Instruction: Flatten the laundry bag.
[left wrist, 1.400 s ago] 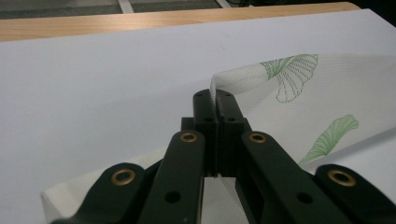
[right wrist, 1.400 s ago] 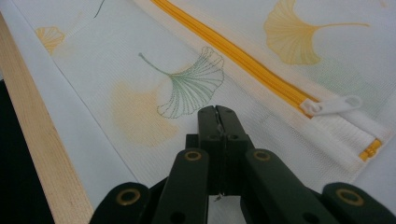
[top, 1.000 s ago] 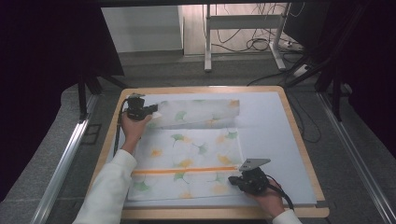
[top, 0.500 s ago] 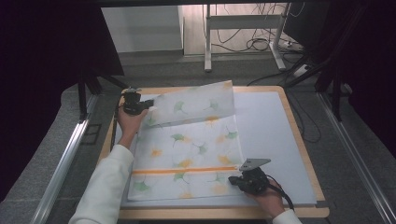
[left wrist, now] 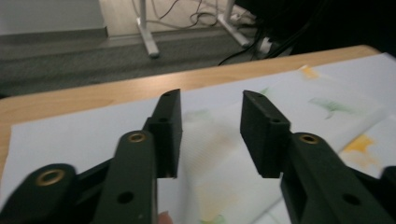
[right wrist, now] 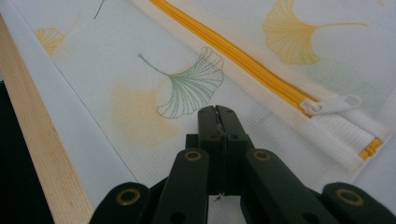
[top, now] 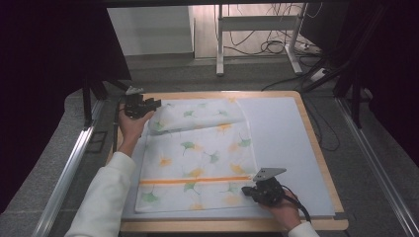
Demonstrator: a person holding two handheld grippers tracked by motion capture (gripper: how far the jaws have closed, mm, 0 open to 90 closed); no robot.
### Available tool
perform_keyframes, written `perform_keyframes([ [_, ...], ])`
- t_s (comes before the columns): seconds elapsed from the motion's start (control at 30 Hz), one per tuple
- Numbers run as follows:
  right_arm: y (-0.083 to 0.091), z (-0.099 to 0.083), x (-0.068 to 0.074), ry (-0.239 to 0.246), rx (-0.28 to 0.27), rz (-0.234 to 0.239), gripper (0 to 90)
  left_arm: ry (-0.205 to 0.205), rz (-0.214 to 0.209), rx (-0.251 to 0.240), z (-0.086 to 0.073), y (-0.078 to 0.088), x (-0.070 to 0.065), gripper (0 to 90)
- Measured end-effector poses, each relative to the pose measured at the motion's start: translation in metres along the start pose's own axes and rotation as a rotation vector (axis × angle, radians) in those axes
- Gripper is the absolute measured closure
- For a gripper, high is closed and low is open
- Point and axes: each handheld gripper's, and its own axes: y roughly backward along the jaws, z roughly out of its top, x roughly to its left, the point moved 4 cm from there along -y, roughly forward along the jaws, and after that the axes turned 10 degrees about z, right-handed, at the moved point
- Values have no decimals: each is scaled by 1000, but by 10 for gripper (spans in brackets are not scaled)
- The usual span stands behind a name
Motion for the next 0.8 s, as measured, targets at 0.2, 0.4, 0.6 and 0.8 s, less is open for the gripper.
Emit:
perform_keyframes([
  [0.2,0,0,0,-2,2,-2,889,-39,-117,-7,4,21,-17,533],
  [0.4,0,0,0,-3,1,-2,889,-65,-214,46,-18,29,-40,512],
  [0.6,0,0,0,-12,-2,3,889,-103,-253,69,-35,39,-66,464],
  [0.8,0,0,0,-3,-1,-2,889,-145,-263,72,-52,53,-85,406],
])
